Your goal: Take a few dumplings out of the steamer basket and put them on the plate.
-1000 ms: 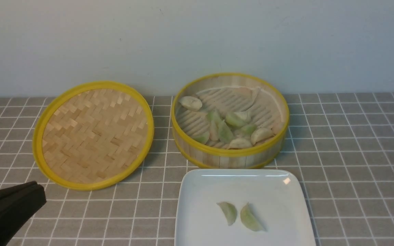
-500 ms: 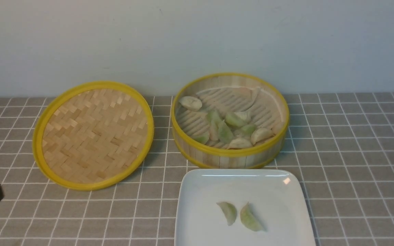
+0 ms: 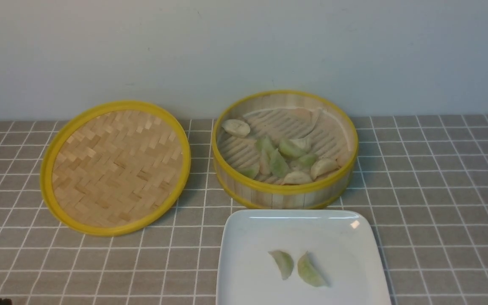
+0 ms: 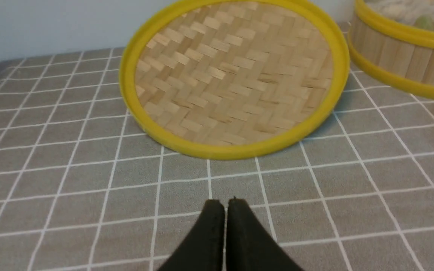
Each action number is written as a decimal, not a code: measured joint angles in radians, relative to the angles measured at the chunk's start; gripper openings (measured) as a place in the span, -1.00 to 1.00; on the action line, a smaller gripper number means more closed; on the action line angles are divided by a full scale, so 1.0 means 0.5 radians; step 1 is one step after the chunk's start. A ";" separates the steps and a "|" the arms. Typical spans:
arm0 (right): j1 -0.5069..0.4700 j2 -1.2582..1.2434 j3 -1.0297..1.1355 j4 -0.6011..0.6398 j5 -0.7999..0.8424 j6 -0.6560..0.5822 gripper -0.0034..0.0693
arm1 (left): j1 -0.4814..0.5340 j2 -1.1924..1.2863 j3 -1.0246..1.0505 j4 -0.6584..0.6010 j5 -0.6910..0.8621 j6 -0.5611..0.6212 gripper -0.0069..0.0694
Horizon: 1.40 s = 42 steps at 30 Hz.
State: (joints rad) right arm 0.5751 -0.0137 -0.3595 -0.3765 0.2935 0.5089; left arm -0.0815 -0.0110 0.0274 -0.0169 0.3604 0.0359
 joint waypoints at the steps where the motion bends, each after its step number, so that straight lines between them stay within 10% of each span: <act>1: 0.000 0.000 0.000 0.000 0.002 0.000 -0.94 | -0.019 0.000 0.000 -0.002 0.011 0.000 -0.83; 29: 0.000 0.000 0.000 0.065 0.015 -0.056 -0.94 | -0.031 0.000 0.000 -0.006 0.020 0.000 -0.83; 42: -0.025 0.000 0.011 0.655 0.064 -0.706 -0.94 | -0.031 0.000 0.000 -0.006 0.020 0.000 -0.83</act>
State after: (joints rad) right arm 0.5628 -0.0137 -0.3540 -0.0488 0.3254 0.1558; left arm -0.0972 -0.0110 0.0274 -0.0198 0.3703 0.0359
